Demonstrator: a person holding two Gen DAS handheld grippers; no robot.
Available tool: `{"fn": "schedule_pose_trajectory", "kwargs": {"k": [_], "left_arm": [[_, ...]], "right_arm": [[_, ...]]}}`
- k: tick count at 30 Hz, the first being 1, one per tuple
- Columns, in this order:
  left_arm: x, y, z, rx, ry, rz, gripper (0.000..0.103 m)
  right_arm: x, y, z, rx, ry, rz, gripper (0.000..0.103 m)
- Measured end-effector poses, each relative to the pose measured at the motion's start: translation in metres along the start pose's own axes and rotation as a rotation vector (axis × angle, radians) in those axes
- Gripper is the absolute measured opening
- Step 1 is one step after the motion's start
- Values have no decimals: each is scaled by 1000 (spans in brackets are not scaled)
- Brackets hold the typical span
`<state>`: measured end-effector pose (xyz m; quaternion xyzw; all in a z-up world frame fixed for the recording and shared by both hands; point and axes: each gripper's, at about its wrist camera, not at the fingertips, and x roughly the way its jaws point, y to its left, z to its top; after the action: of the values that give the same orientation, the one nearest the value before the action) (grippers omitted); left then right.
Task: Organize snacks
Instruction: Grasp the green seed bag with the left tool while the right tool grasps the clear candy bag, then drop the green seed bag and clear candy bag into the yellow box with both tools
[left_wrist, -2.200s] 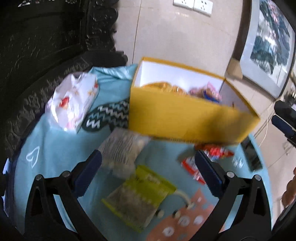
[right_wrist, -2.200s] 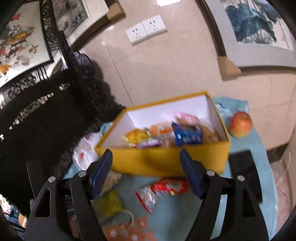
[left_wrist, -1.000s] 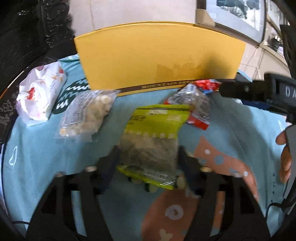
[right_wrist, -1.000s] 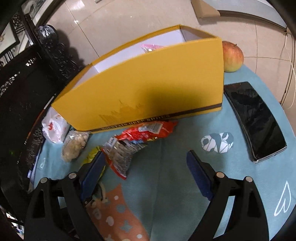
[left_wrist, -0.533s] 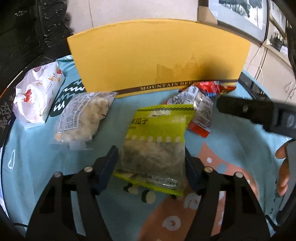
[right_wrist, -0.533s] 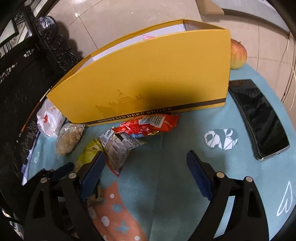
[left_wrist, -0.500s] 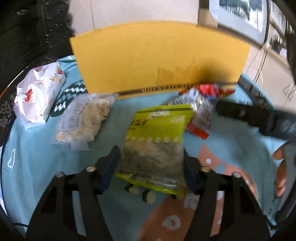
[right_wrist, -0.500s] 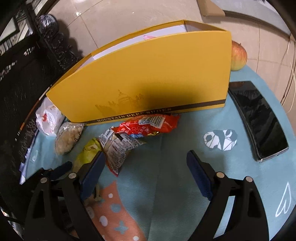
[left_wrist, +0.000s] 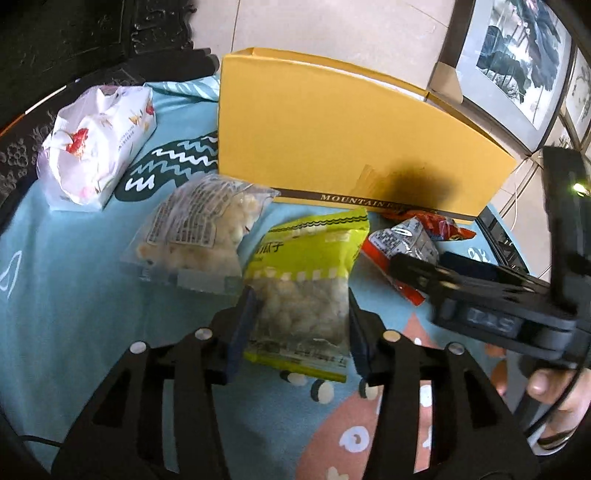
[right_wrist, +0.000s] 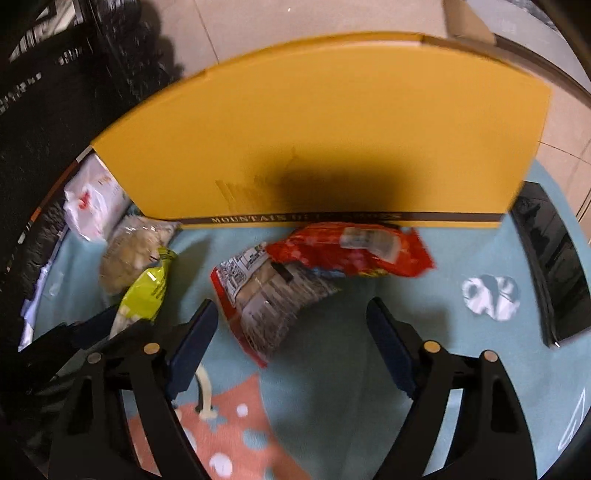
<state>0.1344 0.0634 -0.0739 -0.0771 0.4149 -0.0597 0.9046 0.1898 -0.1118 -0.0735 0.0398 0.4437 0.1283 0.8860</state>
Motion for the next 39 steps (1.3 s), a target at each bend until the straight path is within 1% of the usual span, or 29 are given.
{"fn": "schedule_pose_trajectory", "kwargs": {"k": [4, 5, 6, 7, 10, 12, 13, 14, 15, 17, 19, 21, 23, 24, 27, 29, 30, 31, 32, 35, 37, 39], "left_arm": [[2, 2, 0, -11, 1, 0, 53], [3, 2, 0, -9, 2, 4, 54], [4, 1, 0, -6, 2, 9, 54], [4, 0, -1, -2, 2, 12, 55], [5, -1, -1, 2, 1, 11, 58], [5, -2, -1, 7, 0, 8, 65], [4, -3, -1, 9, -4, 11, 75], [4, -3, -1, 8, -8, 31, 86], [4, -2, -2, 0, -11, 41, 88], [7, 1, -1, -17, 4, 43, 88], [14, 1, -2, -18, 22, 57, 88], [18, -4, -1, 11, 30, 76, 93], [23, -10, 0, 41, 51, 91, 100], [25, -13, 1, 58, 60, 103, 101], [33, -23, 1, 109, 84, 160, 101], [33, -21, 3, 99, 83, 154, 100], [33, -20, 3, 96, 76, 157, 96], [30, -21, 3, 95, 62, 167, 81], [28, -21, 3, 95, 53, 167, 76], [20, -19, 1, 78, 55, 190, 70], [12, -21, 0, 66, 55, 175, 66], [2, -24, 1, 59, 44, 158, 66]], "right_arm": [[12, 9, 8, -65, -4, -48, 81], [13, 12, 8, -95, -7, -76, 73], [13, 15, 7, -135, -14, -114, 52], [12, 17, 8, -146, -16, -96, 43], [5, 17, 5, -155, -26, -78, 40], [-6, 10, 1, -110, -18, 1, 38], [-15, 5, 0, -79, -13, 55, 38], [-24, -1, -1, -57, -21, 89, 38], [-32, -6, -3, -37, -30, 114, 38], [-46, -19, -6, 13, -38, 159, 38], [-52, -29, -10, 49, -47, 174, 38], [-54, -38, -11, 72, -48, 191, 38], [-53, -37, -12, 75, -44, 207, 39], [-52, -36, -13, 69, -41, 208, 39], [-53, -31, -15, 55, -33, 217, 39], [-52, -28, -13, 53, -37, 213, 39], [-55, -31, -14, 56, -40, 211, 39], [-55, -31, -13, 62, -43, 211, 39], [-55, -32, -13, 67, -46, 212, 39], [-60, -39, -11, 84, -60, 211, 39], [-63, -44, -10, 94, -70, 216, 39], [-68, -46, -9, 101, -84, 225, 39]]}}
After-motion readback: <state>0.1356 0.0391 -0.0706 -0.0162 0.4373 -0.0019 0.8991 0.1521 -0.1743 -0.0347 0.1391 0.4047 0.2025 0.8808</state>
